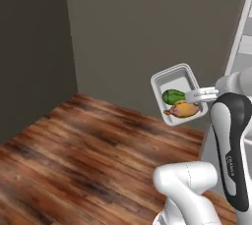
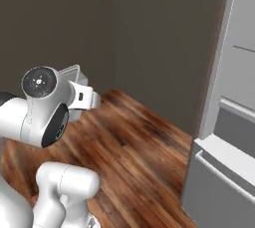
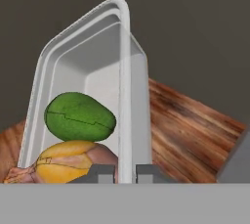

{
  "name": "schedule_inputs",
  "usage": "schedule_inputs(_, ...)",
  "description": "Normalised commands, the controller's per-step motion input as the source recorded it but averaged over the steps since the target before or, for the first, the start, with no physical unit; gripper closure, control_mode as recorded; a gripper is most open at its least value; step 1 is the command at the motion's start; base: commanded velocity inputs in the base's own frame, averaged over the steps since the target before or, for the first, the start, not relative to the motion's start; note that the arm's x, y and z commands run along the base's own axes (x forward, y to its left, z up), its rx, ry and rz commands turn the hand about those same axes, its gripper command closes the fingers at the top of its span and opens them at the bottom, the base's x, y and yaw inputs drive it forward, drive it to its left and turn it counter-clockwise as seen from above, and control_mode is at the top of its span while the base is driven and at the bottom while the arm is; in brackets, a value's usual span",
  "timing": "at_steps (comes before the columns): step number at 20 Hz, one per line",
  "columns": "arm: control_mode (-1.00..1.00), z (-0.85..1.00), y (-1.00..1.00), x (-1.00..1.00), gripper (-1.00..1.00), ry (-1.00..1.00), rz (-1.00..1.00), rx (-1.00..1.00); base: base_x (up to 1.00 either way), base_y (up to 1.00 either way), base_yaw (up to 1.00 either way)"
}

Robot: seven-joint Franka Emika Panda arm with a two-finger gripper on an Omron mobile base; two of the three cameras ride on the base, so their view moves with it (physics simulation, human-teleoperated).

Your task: Place the tupperware on the top shelf of the fridge. Make space for the tupperware among the existing items by rearranging them on the shelves if needed. Close the fridge door when finished.

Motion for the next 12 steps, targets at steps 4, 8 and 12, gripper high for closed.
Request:
schedule_inputs(4,1.0,0.0,0.0,0.0,1.0,0.0,0.0,0.0,0.19,-0.11,-0.6)
schedule_inputs(8,1.0,0.0,0.0,0.0,1.0,0.0,0.0,0.0,0.21,-0.18,-0.61)
schedule_inputs(12,1.0,0.0,0.0,0.0,1.0,0.0,0.0,0.0,0.33,-0.16,-0.59)
